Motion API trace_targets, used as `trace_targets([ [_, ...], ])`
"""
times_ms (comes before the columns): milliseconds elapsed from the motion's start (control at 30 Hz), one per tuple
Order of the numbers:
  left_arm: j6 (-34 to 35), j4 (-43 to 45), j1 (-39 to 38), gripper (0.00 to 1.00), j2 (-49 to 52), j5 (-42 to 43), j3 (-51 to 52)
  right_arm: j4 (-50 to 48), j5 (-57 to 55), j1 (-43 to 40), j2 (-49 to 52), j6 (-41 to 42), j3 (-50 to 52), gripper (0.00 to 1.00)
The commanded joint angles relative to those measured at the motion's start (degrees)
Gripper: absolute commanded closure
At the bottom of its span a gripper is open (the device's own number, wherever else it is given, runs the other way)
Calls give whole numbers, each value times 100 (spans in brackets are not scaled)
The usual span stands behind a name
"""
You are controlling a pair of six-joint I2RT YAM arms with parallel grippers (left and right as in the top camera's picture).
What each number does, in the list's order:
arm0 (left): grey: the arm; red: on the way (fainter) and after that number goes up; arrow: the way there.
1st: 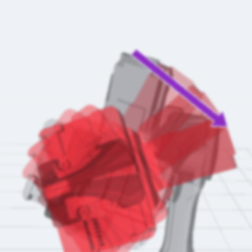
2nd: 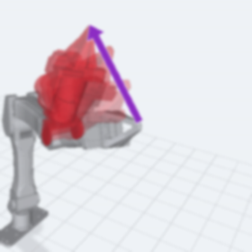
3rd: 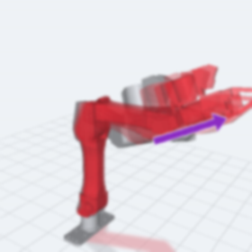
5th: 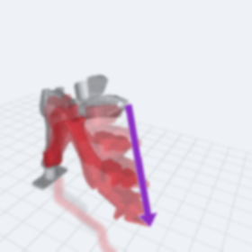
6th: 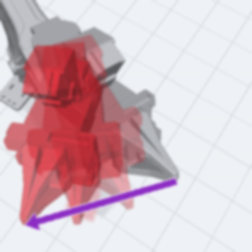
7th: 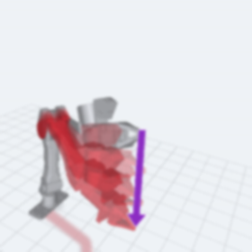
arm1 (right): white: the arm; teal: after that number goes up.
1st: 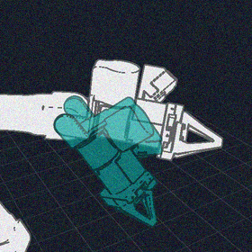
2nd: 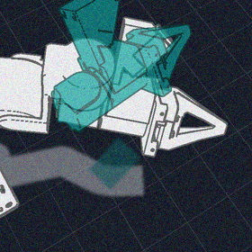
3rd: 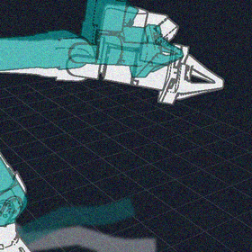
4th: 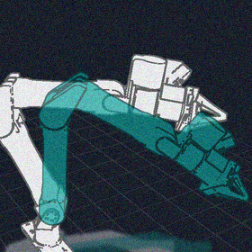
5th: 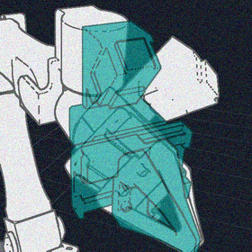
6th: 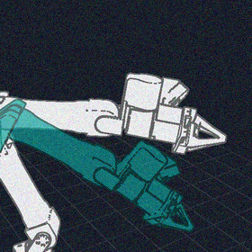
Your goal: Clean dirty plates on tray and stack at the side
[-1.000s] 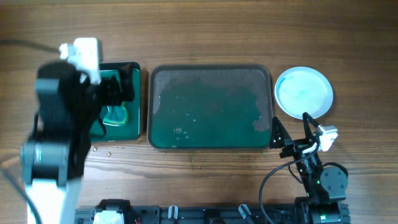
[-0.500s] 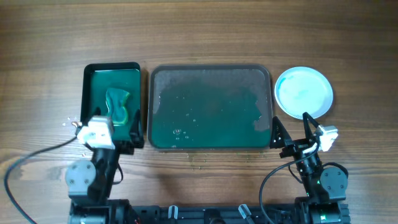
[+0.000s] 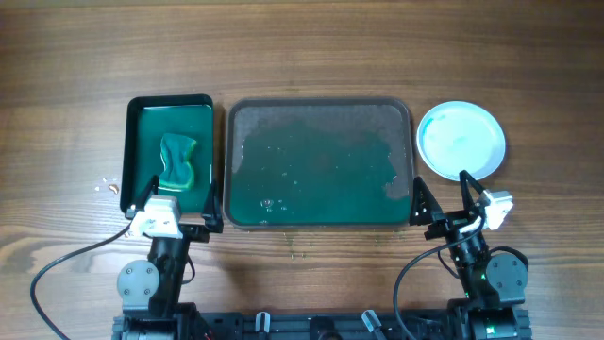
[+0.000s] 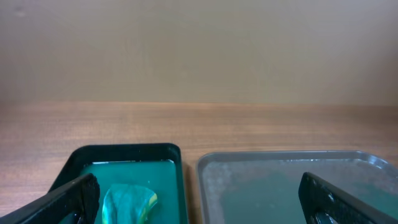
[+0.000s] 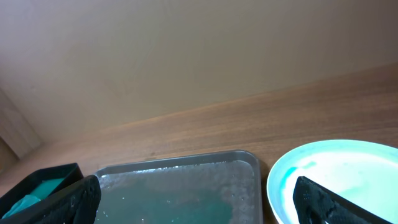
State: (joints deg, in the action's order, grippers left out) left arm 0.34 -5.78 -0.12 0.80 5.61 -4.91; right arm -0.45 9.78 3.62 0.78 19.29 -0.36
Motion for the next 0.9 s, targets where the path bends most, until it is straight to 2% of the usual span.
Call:
trace_targets([
  [0,48,407,39,0,-63,-142,369,-17,-103,35,-50,39,7,0],
  [133,7,140,42,0,-63,-168,459,-17,-103,35,-50,42,7,0],
  [867,11,168,39,0,-63,-181,459,-17,-103,35,-50,39,7,0],
])
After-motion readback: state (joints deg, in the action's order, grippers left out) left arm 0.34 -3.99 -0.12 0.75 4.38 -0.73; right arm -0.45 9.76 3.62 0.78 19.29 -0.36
